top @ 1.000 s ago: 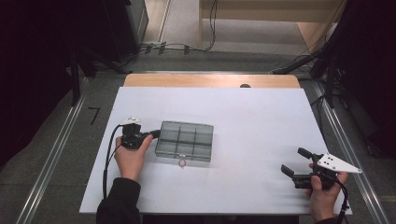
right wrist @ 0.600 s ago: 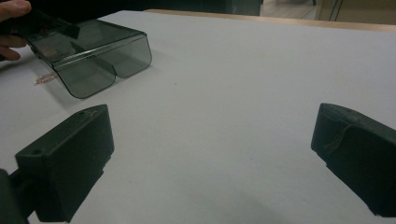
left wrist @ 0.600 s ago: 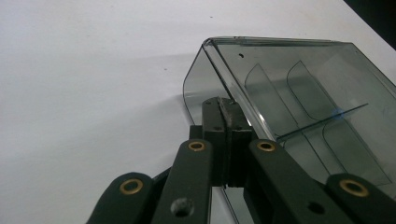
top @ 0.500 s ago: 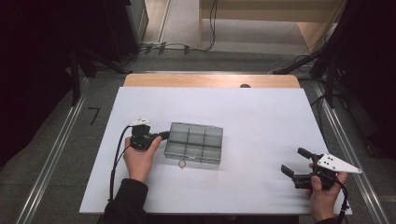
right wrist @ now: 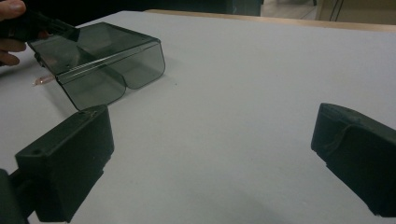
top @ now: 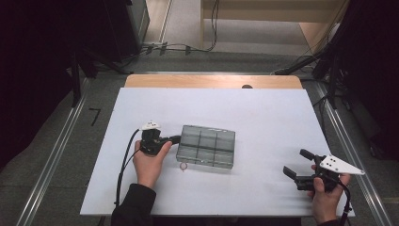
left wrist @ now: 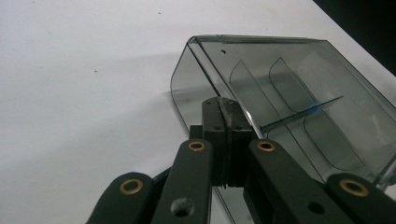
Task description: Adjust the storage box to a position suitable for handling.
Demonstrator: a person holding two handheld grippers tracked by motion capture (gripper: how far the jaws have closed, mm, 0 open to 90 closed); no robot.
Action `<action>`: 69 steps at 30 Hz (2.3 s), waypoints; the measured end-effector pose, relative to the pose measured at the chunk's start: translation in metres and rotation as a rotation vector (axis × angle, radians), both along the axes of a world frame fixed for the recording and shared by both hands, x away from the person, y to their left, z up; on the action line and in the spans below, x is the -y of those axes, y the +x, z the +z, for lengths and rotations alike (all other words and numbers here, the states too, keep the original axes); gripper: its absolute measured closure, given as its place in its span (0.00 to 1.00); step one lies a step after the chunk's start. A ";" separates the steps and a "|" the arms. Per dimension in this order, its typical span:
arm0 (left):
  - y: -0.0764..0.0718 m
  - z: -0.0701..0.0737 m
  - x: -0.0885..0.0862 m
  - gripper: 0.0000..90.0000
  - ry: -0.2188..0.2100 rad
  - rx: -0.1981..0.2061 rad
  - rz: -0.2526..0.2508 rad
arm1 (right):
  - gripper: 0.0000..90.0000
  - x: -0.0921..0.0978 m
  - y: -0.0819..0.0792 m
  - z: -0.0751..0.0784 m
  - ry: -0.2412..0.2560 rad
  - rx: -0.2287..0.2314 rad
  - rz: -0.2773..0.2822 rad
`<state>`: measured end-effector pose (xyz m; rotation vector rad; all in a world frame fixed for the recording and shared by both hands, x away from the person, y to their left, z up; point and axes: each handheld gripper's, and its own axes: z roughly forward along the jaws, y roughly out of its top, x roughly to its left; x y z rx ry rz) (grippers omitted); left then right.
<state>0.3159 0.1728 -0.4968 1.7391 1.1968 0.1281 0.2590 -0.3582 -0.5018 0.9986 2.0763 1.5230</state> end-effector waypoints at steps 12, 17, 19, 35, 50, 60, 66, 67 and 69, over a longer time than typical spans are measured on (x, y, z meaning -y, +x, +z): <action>-0.026 0.001 0.014 0.99 -0.022 0.025 -0.050 | 0.00 -0.001 0.000 0.000 -0.008 -0.007 0.003; -0.039 0.000 0.019 0.99 -0.024 0.033 -0.062 | 0.00 -0.002 0.000 0.000 -0.011 -0.007 0.006; -0.043 0.000 0.021 0.99 -0.025 0.037 -0.072 | 0.00 -0.002 0.001 0.000 -0.012 0.001 0.012; -0.066 -0.013 0.033 1.00 -0.021 0.112 -0.089 | 0.02 -0.004 0.001 0.000 -0.030 -0.012 0.032; -0.073 -0.012 0.035 1.00 0.038 0.163 -0.107 | 0.06 -0.023 -0.003 0.017 -0.065 -0.044 0.073; -0.073 -0.013 0.035 1.00 0.032 0.169 -0.105 | 0.15 -0.044 0.002 0.033 -0.079 -0.055 0.110; -0.073 -0.013 0.035 1.00 0.031 0.169 -0.106 | 0.15 -0.051 0.014 0.040 -0.064 -0.078 0.149; -0.073 -0.013 0.034 1.00 0.031 0.169 -0.106 | 0.15 -0.052 0.016 0.041 -0.067 -0.079 0.151; -0.073 -0.013 0.035 1.00 0.031 0.169 -0.106 | 0.16 -0.056 0.020 0.043 -0.066 -0.075 0.150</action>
